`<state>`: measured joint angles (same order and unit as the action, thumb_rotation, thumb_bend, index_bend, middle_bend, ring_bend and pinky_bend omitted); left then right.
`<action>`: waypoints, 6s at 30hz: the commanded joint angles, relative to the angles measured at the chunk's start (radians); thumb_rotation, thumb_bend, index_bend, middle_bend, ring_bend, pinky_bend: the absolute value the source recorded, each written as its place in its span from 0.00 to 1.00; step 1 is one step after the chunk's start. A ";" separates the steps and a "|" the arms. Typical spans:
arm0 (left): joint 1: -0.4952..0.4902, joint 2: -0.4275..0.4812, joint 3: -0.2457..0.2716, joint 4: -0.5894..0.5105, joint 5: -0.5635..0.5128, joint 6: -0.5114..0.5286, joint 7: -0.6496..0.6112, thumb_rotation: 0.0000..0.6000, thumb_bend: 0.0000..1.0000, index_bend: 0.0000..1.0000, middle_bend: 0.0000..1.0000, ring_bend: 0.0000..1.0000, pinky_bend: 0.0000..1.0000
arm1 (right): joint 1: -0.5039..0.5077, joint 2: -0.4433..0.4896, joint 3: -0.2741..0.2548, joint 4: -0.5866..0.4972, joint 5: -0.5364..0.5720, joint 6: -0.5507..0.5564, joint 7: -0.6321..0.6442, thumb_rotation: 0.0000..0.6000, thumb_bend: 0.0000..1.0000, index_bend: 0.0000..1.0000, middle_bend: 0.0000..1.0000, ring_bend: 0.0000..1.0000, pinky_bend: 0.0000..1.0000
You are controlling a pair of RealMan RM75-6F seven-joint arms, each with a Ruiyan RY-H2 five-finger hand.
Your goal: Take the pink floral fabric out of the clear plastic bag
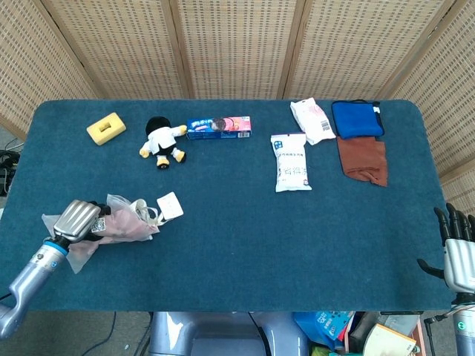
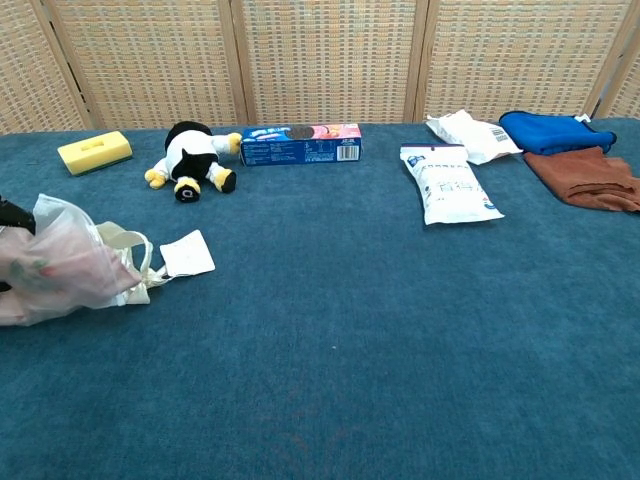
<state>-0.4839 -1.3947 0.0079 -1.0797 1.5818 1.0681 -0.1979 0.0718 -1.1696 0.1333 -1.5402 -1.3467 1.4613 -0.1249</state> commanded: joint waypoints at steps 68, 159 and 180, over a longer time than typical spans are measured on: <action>-0.535 -0.570 -0.307 -0.021 -0.059 0.031 -0.112 1.00 0.47 0.62 0.59 0.53 0.65 | 0.501 0.436 0.120 -0.521 -0.054 -0.611 0.650 1.00 0.03 0.34 0.00 0.00 0.00; -0.400 -0.046 -0.079 -0.323 -0.229 -0.246 0.412 1.00 0.27 0.10 0.00 0.00 0.00 | 0.619 -0.113 -0.072 -0.209 -0.008 -0.731 0.443 1.00 0.81 0.68 0.00 0.00 0.00; -0.482 -0.276 -0.097 -0.086 -0.263 -0.341 0.504 1.00 0.37 0.26 0.00 0.00 0.00 | 0.621 -0.122 -0.075 -0.195 -0.005 -0.732 0.442 1.00 0.81 0.68 0.00 0.00 0.00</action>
<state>-0.9626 -1.6656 -0.0877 -1.1708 1.3234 0.7322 0.3036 0.6924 -1.2915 0.0588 -1.7351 -1.3520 0.7291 0.3175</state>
